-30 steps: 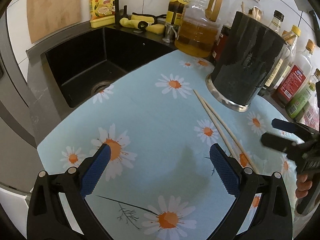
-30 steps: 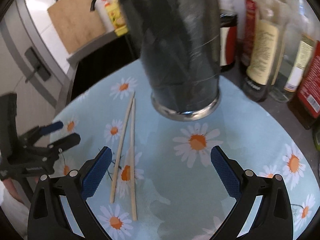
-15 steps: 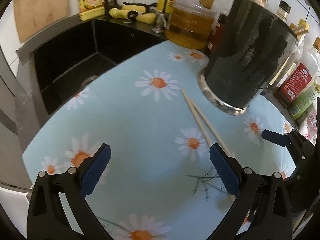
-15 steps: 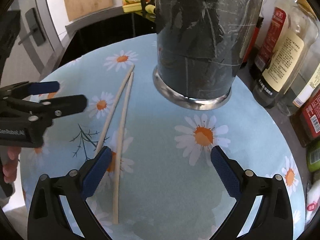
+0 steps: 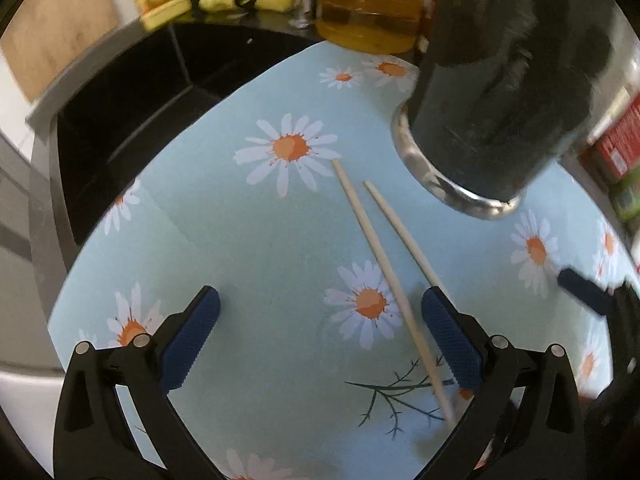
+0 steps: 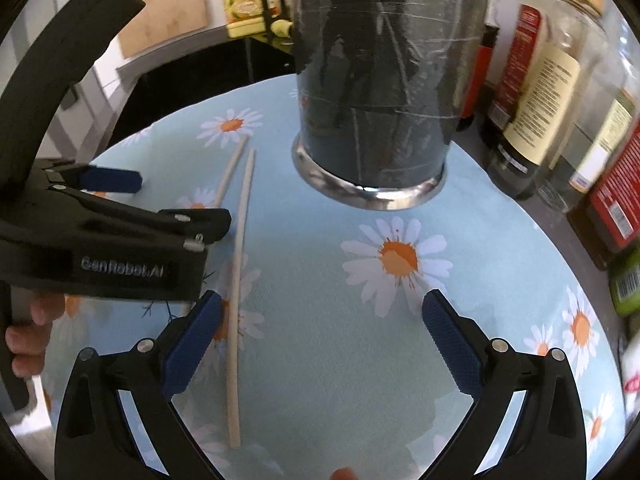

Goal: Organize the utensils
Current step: 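Close the right tool on one chopstick while the left tool grasps the other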

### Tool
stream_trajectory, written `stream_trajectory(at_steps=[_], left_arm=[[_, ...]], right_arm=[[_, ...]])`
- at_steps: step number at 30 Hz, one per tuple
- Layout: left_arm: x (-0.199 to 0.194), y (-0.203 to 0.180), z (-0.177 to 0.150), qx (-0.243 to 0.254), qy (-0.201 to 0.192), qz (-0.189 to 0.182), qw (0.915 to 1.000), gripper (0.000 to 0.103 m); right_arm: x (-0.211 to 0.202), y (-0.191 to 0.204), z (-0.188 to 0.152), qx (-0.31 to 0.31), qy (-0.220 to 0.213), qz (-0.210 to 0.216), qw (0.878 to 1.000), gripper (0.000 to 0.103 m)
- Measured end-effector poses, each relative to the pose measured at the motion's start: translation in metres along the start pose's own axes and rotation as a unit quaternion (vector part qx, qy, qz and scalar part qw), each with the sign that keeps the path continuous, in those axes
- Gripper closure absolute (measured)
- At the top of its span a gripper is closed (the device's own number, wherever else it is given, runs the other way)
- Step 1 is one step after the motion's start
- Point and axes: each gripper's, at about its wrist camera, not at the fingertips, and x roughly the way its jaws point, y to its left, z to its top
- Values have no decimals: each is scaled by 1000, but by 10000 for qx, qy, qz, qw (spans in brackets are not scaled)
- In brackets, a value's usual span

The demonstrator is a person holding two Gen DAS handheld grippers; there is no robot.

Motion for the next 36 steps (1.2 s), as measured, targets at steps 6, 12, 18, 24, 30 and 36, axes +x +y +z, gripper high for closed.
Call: stream_trajectory(at_steps=[6, 12, 18, 24, 30, 36], left_arm=[[2, 0, 6, 93, 272, -55, 9996, 5], [-4, 7, 5, 73, 205, -33, 9998, 20], [-16, 28, -3, 19, 298, -160, 9994, 93], [-24, 44, -23, -17, 348, -407, 9986, 98], [-31, 54, -41, -50, 397, -471, 9981, 98], [-46, 64, -60, -188, 314, -670, 9971, 98]], right_arm=[[2, 2, 3, 87, 148, -64, 9998, 8], [-7, 0, 7, -148, 234, 82, 9996, 61], [-15, -4, 2, -308, 343, 144, 9988, 97], [-29, -24, -13, 154, 633, 875, 9940, 98], [-50, -37, -40, 582, 763, 1337, 9864, 99], [-82, -31, -55, 640, 623, 1434, 9856, 99]])
